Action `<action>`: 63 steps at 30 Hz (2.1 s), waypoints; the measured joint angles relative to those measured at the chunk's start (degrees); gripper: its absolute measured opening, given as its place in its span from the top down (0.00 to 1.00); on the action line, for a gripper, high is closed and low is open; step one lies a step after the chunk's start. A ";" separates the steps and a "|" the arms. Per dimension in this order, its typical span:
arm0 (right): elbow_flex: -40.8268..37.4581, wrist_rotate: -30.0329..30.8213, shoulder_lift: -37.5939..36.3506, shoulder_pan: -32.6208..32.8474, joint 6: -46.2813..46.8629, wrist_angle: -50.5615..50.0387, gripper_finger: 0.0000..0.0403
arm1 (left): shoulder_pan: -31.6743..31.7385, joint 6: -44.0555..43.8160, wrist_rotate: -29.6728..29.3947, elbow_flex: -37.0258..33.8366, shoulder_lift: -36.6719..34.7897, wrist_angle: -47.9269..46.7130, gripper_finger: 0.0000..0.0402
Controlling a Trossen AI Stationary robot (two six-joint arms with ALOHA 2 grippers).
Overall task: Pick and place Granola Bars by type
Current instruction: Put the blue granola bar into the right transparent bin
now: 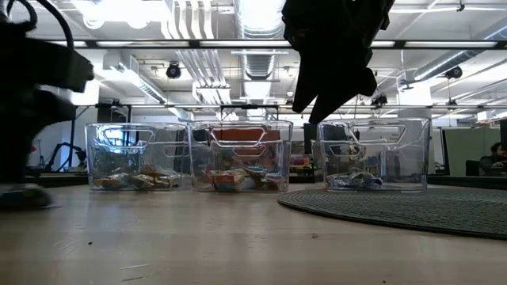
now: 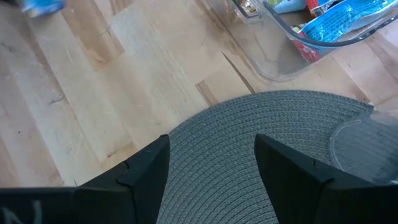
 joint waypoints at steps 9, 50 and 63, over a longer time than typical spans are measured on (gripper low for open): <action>-0.02 0.00 0.00 -0.19 0.00 -0.16 0.44 | 1.19 1.17 -13.58 -0.32 -0.26 -5.10 0.64; -0.60 -0.20 0.00 -0.19 -0.38 -0.24 0.44 | 4.63 13.24 1.32 -3.92 -4.73 2.77 0.64; 0.27 13.79 -4.29 0.83 2.32 -0.80 0.44 | 10.13 15.18 -1.41 0.97 -4.55 2.70 0.89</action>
